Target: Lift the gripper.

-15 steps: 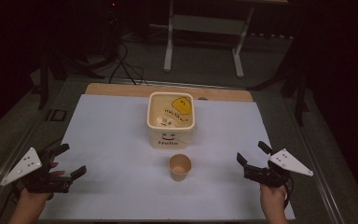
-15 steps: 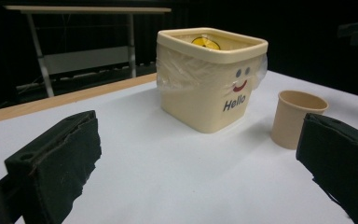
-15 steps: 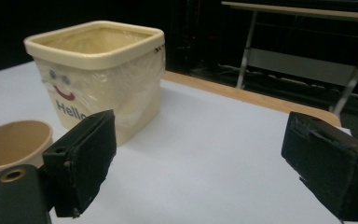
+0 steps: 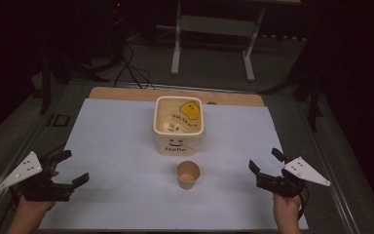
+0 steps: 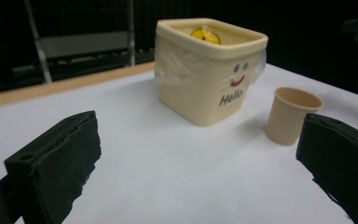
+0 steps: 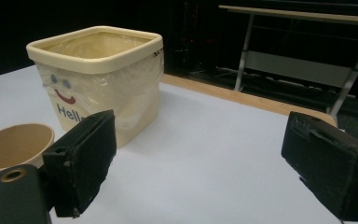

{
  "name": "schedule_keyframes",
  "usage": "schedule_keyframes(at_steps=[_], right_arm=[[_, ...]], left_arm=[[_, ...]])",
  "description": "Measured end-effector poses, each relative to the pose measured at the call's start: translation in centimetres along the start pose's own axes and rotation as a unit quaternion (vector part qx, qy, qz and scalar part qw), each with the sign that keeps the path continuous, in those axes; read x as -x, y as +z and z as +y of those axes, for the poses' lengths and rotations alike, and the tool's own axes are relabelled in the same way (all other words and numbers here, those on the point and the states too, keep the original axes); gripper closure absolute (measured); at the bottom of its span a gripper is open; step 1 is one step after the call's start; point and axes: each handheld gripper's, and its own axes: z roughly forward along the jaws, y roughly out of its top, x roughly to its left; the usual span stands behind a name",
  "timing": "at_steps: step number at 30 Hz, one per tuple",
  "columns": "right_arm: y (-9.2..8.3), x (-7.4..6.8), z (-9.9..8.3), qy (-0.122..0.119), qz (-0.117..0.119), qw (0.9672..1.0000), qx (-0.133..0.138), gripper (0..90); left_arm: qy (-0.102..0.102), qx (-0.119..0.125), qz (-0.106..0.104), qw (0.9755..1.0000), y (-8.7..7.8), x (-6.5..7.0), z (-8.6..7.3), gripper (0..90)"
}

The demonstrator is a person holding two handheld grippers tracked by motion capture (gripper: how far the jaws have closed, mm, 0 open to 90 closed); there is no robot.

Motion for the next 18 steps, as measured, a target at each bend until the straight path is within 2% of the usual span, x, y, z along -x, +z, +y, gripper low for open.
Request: schedule_keyframes(at_steps=[1,2,5,7,8,9,12,13,14,18], right_arm=[[0.0,0.0,0.0,0.002,0.0,1.0,0.0,10.1],[-0.1,-0.1,0.0,0.001,0.0,1.0,-0.001,10.2],[-0.1,-0.1,0.0,0.002,0.001,1.0,-0.001,10.1],[0.0,-0.2,0.0,0.001,0.004,1.0,-0.003,10.1],[0.0,-0.2,0.0,0.002,0.005,1.0,-0.003,10.1],[0.1,-0.2,0.0,0.004,0.007,1.0,-0.003,10.1],[0.1,-0.2,0.1,0.005,0.01,0.9999,-0.004,10.1],[0.1,-0.2,0.1,0.005,0.012,0.9999,-0.004,10.1],[0.1,-0.2,0.1,0.007,0.012,0.9999,-0.005,10.1],[0.1,-0.2,0.1,0.007,0.015,0.9998,-0.004,10.1]], left_arm=[[-0.001,-0.005,0.003,1.0,0.0,0.0,0.4,0.5],[0.004,-0.005,-0.002,1.0,0.0,0.1,0.8,0.5],[-0.004,-0.005,-0.012,0.9999,-0.1,0.1,1.5,0.5],[0.003,-0.015,-0.021,0.9997,0.0,0.1,2.5,0.6],[0.001,-0.018,-0.033,0.9993,0.1,0.1,2.8,0.6],[0.001,-0.018,-0.033,0.9993,0.1,0.1,2.8,0.6],[0.016,-0.027,-0.031,0.999,0.3,0.3,4.5,0.6],[0.018,-0.032,-0.04,0.9985,0.4,0.3,5.0,0.6],[0.023,-0.032,-0.04,0.9984,0.5,0.4,5.4,0.6],[0.029,-0.036,-0.05,0.9977,0.7,0.5,6.4,0.6]])
